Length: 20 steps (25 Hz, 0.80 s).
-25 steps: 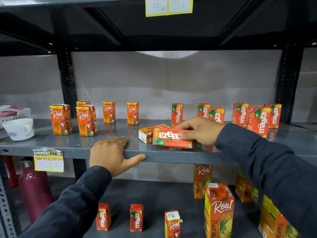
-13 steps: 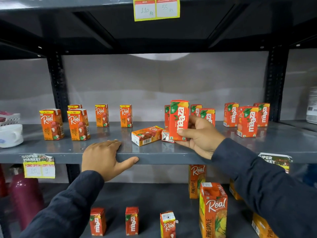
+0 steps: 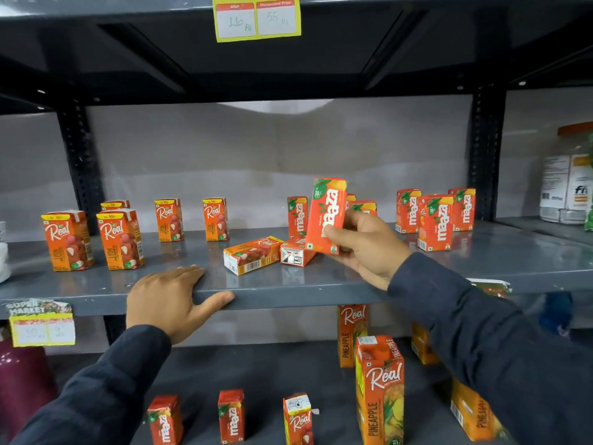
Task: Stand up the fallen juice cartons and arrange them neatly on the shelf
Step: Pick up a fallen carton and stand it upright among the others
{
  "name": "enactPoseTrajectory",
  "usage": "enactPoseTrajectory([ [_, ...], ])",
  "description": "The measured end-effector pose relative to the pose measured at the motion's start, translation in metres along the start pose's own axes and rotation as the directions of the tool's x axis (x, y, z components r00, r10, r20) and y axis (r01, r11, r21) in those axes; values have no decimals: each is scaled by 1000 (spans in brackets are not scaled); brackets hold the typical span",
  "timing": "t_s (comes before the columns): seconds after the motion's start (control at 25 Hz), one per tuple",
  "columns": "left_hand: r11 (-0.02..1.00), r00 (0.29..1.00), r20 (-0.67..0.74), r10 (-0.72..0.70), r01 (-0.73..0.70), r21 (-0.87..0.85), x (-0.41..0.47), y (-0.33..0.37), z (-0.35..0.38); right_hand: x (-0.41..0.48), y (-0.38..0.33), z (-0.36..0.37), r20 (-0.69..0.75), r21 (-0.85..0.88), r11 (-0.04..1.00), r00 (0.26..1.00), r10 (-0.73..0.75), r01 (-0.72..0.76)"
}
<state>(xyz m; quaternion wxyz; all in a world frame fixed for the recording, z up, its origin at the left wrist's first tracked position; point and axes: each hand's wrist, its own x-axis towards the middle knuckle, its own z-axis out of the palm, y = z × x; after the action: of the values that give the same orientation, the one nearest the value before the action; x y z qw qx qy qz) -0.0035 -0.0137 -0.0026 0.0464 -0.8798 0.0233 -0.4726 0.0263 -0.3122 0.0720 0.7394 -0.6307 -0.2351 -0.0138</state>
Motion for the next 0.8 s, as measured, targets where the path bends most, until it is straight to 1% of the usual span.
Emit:
enactPoseTrajectory([
  [0.08,994,996,19,-90,91,-56,2,3,-1,0,-9,-17,-35,12,999,999,-34,34],
  [0.16,982,984,54,-170,174,-75,5,6,-1,1,-19,-41,-81,3,998,995,-57,57],
  [0.28,975,974,86,-211,216,-55,4,10,-2,5,-30,-86,-155,-22,994,982,-106,103],
  [0.36,967,962,108,-251,255,-24,5,10,-2,7,-35,-119,-208,-70,991,970,-127,115],
  [0.52,952,937,174,-304,307,14,11,7,4,7,-44,-186,-292,-297,953,944,-156,66],
  [0.6,940,924,177,-339,341,18,11,-3,19,5,-47,-219,-319,-363,931,935,-158,33],
  [0.72,908,890,187,-415,417,32,5,-42,59,-1,-47,-263,-329,-447,893,937,-114,-48],
  [0.8,909,897,152,-415,417,17,3,-52,68,-4,-42,-285,-328,-477,871,943,-51,-118],
])
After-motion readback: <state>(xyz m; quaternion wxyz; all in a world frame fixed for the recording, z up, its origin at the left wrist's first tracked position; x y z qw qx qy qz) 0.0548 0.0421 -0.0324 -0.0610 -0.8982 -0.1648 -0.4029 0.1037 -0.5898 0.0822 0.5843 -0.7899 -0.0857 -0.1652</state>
